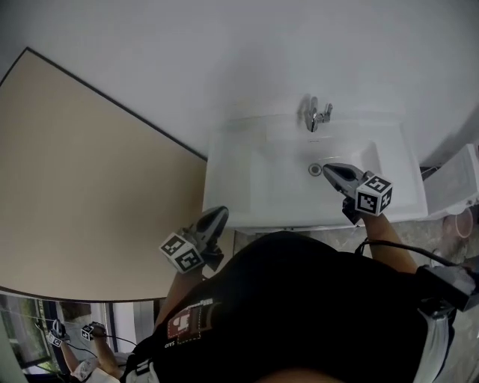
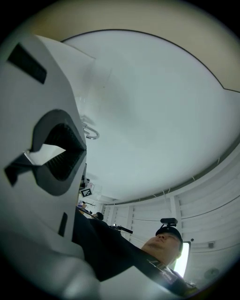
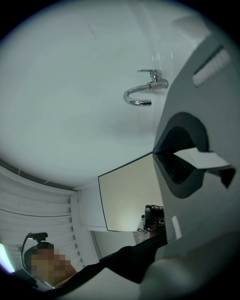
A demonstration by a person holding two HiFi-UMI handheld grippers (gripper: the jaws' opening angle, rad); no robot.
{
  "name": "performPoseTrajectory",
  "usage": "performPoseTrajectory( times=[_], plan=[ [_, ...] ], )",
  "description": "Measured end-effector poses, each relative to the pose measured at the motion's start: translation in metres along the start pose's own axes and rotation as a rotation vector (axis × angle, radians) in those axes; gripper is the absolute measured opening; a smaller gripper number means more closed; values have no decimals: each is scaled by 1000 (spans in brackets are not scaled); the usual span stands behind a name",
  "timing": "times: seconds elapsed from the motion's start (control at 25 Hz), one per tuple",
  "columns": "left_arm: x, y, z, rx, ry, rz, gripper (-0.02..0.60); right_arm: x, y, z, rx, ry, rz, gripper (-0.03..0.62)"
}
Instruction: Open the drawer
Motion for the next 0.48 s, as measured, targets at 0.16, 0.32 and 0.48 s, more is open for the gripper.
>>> performPoseTrajectory(
  times=[0.16, 0.32, 0.48],
  plan=[
    [14, -30, -12, 22, -5, -78, -12, -13, 23, -24, -5, -13, -85, -3],
    [42, -59, -2, 51, 30, -162, -12, -23, 21, -27, 3, -48, -175, -3],
    [77, -79, 9, 79, 72, -284, -12, -11, 14, -16, 0, -43, -298, -3]
  ],
)
Point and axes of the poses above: the fingertips, and each gripper's own axes: y backward along the fingers, x to its left, z out of its top, the point moved 6 cm from there along y, backward along the fingers, and after that the axes turned 1 degree about y, right-handed, at the moved point
